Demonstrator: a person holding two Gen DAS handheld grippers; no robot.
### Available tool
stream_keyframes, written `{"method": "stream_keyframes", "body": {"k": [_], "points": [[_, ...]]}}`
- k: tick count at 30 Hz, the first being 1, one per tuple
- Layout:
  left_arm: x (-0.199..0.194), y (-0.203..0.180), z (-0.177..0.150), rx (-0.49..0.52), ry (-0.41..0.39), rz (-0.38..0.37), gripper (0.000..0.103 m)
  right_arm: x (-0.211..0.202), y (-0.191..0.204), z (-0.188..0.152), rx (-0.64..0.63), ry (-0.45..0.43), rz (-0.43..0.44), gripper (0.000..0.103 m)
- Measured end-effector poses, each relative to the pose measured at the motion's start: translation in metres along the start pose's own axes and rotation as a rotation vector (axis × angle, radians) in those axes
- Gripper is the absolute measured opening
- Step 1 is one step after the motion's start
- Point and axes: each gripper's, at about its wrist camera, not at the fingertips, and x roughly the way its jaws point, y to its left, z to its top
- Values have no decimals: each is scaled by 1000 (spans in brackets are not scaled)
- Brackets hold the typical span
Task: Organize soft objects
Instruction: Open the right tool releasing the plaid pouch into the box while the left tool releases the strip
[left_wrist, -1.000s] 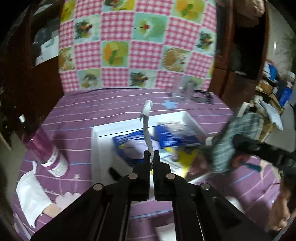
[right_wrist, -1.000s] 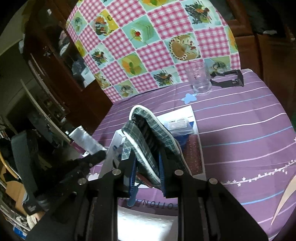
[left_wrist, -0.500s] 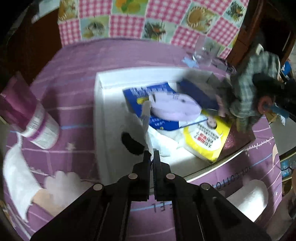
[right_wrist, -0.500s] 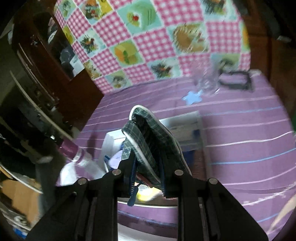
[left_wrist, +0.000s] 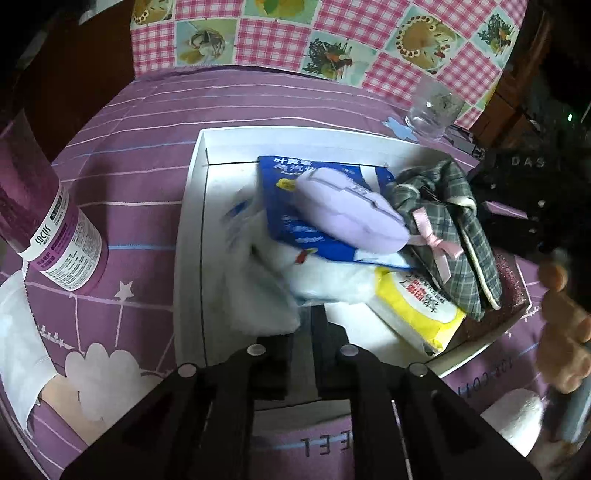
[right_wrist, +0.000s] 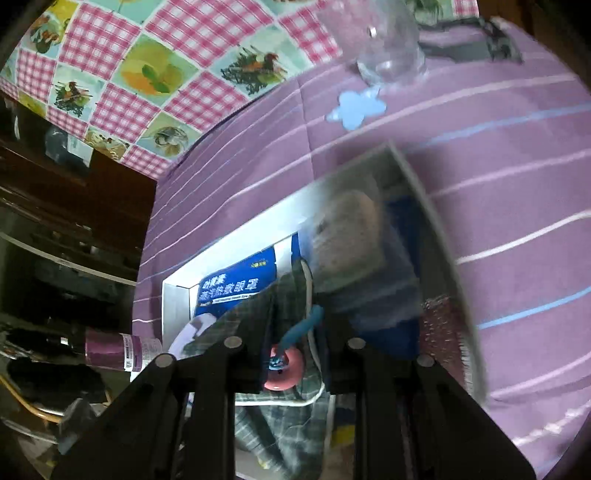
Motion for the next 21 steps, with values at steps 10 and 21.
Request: {"method": "stream_keyframes", "body": {"k": [10,21], "points": [[-19,0,9,-25,-31,-39,81,-26,22,-17,-153,-80,-123,61],[-52,-21,7,48,-60,-3,81,-74,5,-45,-81,-116,-49,70]]}}
